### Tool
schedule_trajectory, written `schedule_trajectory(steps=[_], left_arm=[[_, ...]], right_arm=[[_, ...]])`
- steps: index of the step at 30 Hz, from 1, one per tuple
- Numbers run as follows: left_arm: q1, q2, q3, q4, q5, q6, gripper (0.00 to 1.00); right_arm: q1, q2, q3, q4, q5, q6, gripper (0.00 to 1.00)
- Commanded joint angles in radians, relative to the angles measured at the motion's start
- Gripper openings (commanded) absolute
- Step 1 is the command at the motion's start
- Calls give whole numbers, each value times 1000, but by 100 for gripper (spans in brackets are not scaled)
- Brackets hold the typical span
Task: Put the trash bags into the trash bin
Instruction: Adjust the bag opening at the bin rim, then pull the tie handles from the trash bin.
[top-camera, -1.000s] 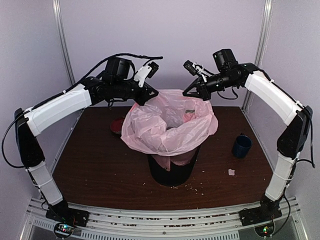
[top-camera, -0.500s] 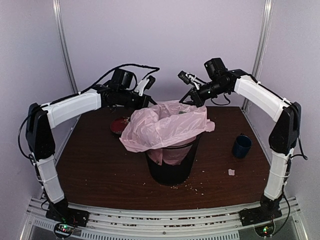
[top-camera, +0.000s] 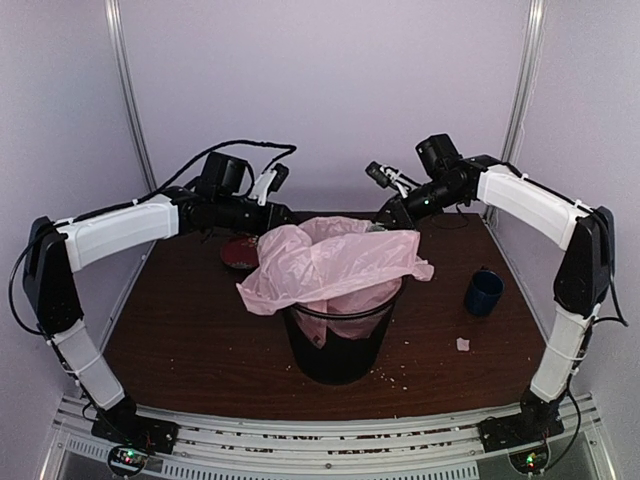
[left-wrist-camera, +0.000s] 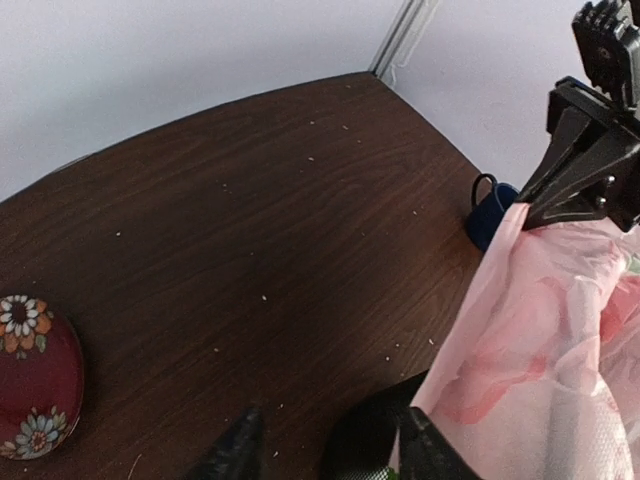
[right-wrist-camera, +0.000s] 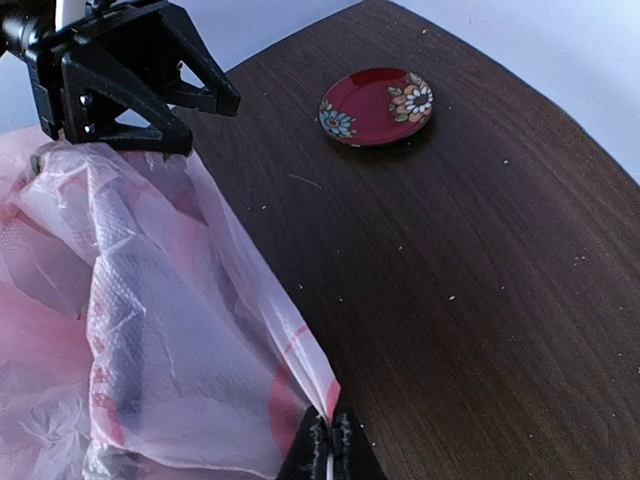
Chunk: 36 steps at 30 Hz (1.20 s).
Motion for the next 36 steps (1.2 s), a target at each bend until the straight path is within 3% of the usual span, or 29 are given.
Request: schedule_trajectory(steps=[1, 5, 9, 12, 15, 20, 24, 28, 32, 36], left_arm=[[30, -84, 28, -44, -130, -7, 53], [33, -145, 50, -76, -175, -2, 60], [34, -230, 57, -110, -314, 19, 62], [34, -328, 57, -152, -385, 70, 63], [18, -461, -13, -163, -311, 148, 64], [-220, -693, -244, -207, -213, 295, 63], [-348, -833, -393, -213, -165, 304, 62], [-413, -826, -439, -237, -152, 323, 60], [-531, -792, -466, -208, -300, 335, 59], [-582, -715, -472, -172, -403, 371, 59]], right_arm=[[-50, -96, 15, 39, 8, 50, 15], [-77, -163, -3, 36, 7, 62, 27], [-96, -237, -35, 59, 37, 86, 36], [-135, -301, -73, 53, 40, 64, 38], [-176, -374, -110, -40, -12, -63, 34], [-160, -535, -241, -288, -77, -443, 39], [-80, -649, -389, -269, -11, -512, 50], [-3, -712, -502, -153, 48, -470, 52], [56, -720, -542, -40, 100, -414, 52], [120, -691, -558, 24, 163, -410, 51]])
